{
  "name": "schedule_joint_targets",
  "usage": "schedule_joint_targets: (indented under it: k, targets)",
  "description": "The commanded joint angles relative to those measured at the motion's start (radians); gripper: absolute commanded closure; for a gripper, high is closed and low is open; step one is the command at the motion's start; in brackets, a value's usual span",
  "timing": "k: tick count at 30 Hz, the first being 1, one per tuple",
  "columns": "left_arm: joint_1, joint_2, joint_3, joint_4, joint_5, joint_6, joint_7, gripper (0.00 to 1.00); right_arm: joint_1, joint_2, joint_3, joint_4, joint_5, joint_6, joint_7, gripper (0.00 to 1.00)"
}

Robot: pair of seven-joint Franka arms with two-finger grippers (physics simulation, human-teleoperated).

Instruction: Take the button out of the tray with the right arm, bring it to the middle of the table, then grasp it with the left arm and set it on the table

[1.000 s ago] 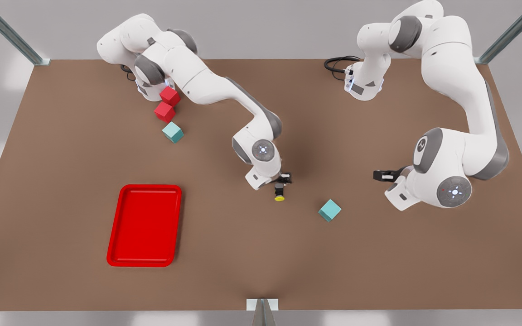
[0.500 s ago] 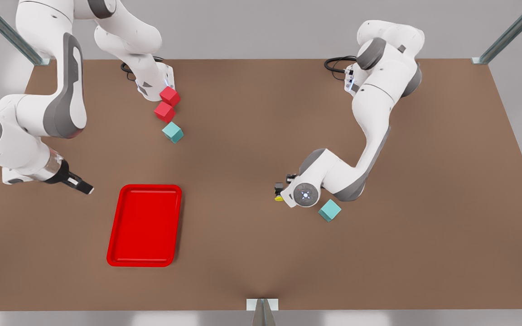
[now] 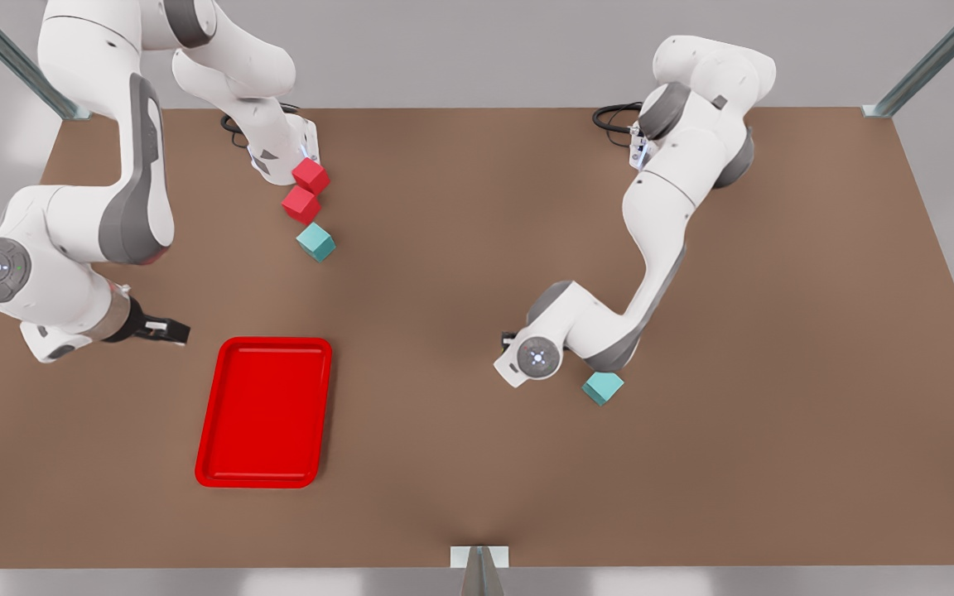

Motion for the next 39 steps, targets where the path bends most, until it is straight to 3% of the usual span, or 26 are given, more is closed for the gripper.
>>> schedule_joint_targets:
  k: [1,10,21,22,39]
  targets:
    - [-0.014,0.007,0.007,-0.002,0.000,0.028,-0.024,0.00,0.000,-0.016,-0.001,0.001,-0.009,-0.022,-0.229,0.00]
    - [-0.075,0.048,0.034,-0.002,0.000,0.069,-0.044,0.00,-0.001,-0.002,-0.001,0.001,-0.061,0.092,-0.236,0.00]
    - [-0.095,0.070,0.056,0.003,0.000,0.138,-0.053,0.00,-0.017,0.050,-0.004,-0.004,0.024,0.222,-0.230,0.00]
    - [-0.095,0.075,0.056,0.003,0.000,0.140,-0.053,0.00,-0.006,0.052,-0.001,0.052,0.012,0.241,-0.232,0.00]
    - [-0.103,0.079,0.083,0.011,0.014,0.169,-0.028,0.00,0.102,0.021,-0.001,0.082,-0.037,0.167,-0.221,0.00]
